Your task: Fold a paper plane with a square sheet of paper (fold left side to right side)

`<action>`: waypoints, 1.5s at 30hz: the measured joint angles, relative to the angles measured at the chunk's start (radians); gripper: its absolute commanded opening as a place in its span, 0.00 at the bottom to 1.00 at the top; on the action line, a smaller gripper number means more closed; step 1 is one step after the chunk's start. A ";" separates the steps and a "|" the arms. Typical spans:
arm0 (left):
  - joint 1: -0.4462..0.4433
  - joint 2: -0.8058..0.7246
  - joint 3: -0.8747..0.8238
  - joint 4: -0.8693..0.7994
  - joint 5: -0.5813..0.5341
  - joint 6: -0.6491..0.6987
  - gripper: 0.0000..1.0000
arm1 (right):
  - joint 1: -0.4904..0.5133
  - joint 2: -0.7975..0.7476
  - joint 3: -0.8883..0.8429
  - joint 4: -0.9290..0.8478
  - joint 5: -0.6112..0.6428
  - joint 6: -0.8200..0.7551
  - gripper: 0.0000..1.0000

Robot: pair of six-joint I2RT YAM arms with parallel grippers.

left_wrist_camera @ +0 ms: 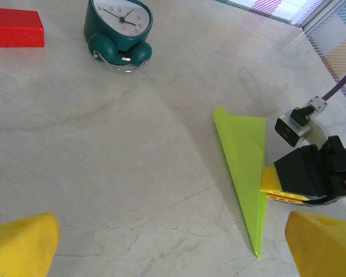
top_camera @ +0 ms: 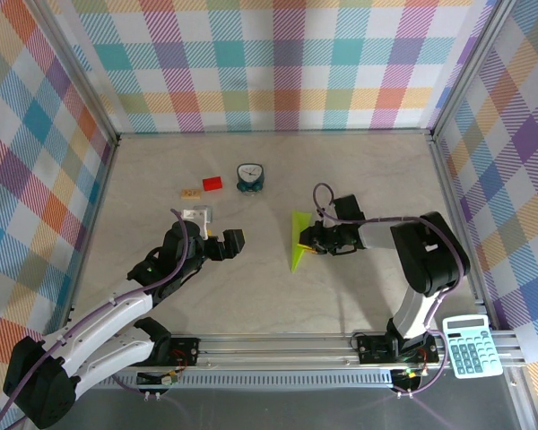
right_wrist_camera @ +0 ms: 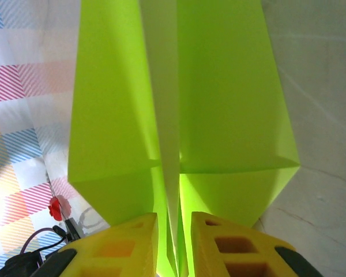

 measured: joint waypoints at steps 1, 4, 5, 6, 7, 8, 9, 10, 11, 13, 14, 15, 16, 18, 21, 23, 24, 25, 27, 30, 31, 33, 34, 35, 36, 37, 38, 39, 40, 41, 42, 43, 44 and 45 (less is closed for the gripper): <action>0.000 0.000 0.000 0.000 0.000 0.000 1.00 | 0.004 0.006 0.000 0.008 0.000 0.003 0.20; 0.000 0.000 0.000 0.000 0.000 0.000 1.00 | 0.017 0.025 0.000 0.027 0.001 0.018 0.19; 0.000 0.000 0.000 0.000 0.000 0.000 1.00 | 0.021 0.031 0.000 0.035 0.000 0.023 0.19; 0.000 0.000 0.000 0.000 0.000 0.000 1.00 | 0.024 0.033 0.001 0.040 0.001 0.026 0.18; 0.000 0.000 0.000 0.000 0.000 0.000 1.00 | 0.029 0.036 0.003 0.046 0.003 0.029 0.17; 0.000 0.000 0.000 0.000 0.000 0.000 1.00 | 0.035 0.039 0.006 0.049 0.005 0.030 0.16; 0.000 -0.001 0.000 -0.001 0.000 0.000 1.00 | 0.041 0.043 0.009 0.053 0.009 0.032 0.14; 0.000 -0.002 0.000 -0.001 0.000 0.000 1.00 | 0.048 0.047 0.010 0.063 0.013 0.036 0.12; 0.000 -0.003 -0.001 -0.001 0.000 0.000 1.00 | 0.053 0.050 0.010 0.071 0.016 0.041 0.10; 0.000 -0.006 -0.002 -0.002 0.000 0.000 1.00 | 0.059 0.051 0.010 0.079 0.023 0.052 0.04; 0.000 -0.009 -0.002 -0.003 -0.001 0.000 1.00 | 0.060 0.048 0.010 0.082 0.026 0.055 0.02; 0.000 -0.011 -0.002 -0.003 -0.001 0.000 1.00 | 0.063 0.043 0.010 0.080 0.031 0.055 0.02; 0.000 -0.014 -0.002 -0.004 -0.001 0.000 1.00 | 0.064 0.031 0.010 0.071 0.040 0.053 0.02; 0.000 -0.020 -0.002 -0.008 -0.001 0.000 1.00 | 0.063 -0.011 0.014 0.023 0.061 0.039 0.02; 0.000 -0.025 -0.002 -0.009 -0.003 0.000 1.00 | 0.064 -0.092 0.078 -0.147 0.116 -0.019 0.03; 0.000 -0.025 -0.002 -0.009 -0.004 0.000 1.00 | 0.065 -0.123 0.164 -0.284 0.169 -0.071 0.03; 0.000 -0.025 -0.002 -0.010 -0.004 0.001 1.00 | 0.067 -0.129 0.208 -0.346 0.198 -0.095 0.03; 0.000 -0.025 -0.002 -0.011 -0.004 0.001 1.00 | 0.071 -0.132 0.251 -0.406 0.230 -0.119 0.03; 0.000 -0.024 -0.002 -0.016 -0.004 0.001 1.00 | 0.079 -0.131 0.323 -0.522 0.306 -0.163 0.03; 0.000 -0.015 -0.002 -0.027 -0.004 0.001 1.00 | 0.095 -0.111 0.396 -0.674 0.415 -0.209 0.03; 0.000 -0.011 -0.002 -0.029 -0.004 0.001 1.00 | 0.103 -0.092 0.422 -0.722 0.451 -0.220 0.03; 0.000 -0.005 -0.002 -0.029 -0.004 0.001 1.00 | 0.117 -0.048 0.467 -0.793 0.508 -0.241 0.04; 0.000 -0.001 -0.002 -0.030 -0.004 0.001 1.00 | 0.125 -0.019 0.491 -0.825 0.534 -0.250 0.04; 0.000 0.003 -0.002 -0.030 -0.003 0.001 1.00 | 0.132 0.011 0.511 -0.851 0.555 -0.259 0.04; 0.000 0.006 -0.002 -0.030 -0.003 0.001 1.00 | 0.138 0.035 0.527 -0.872 0.572 -0.265 0.04; 0.000 0.009 -0.002 -0.030 -0.003 0.001 1.00 | 0.141 0.061 0.542 -0.888 0.586 -0.269 0.04; 0.000 0.011 -0.002 -0.031 -0.003 0.001 1.00 | 0.144 0.083 0.553 -0.900 0.597 -0.272 0.05; 0.000 0.014 -0.002 -0.030 -0.003 0.001 1.00 | 0.144 0.097 0.559 -0.908 0.602 -0.273 0.05; 0.000 0.016 -0.002 -0.031 -0.003 0.001 1.00 | 0.146 0.112 0.564 -0.914 0.608 -0.273 0.05; 0.000 0.018 -0.002 -0.031 -0.003 0.001 1.00 | 0.149 0.124 0.568 -0.920 0.612 -0.273 0.06; 0.000 0.019 -0.002 -0.031 -0.003 0.001 1.00 | 0.150 0.131 0.568 -0.923 0.613 -0.273 0.06; 0.000 0.020 -0.002 -0.031 -0.003 0.001 1.00 | 0.150 0.137 0.570 -0.927 0.613 -0.273 0.07; 0.000 0.021 -0.002 -0.031 -0.002 0.001 1.00 | 0.150 0.140 0.570 -0.928 0.616 -0.273 0.07; 0.000 0.024 -0.002 -0.031 -0.002 0.001 1.00 | 0.150 0.142 0.570 -0.928 0.616 -0.273 0.07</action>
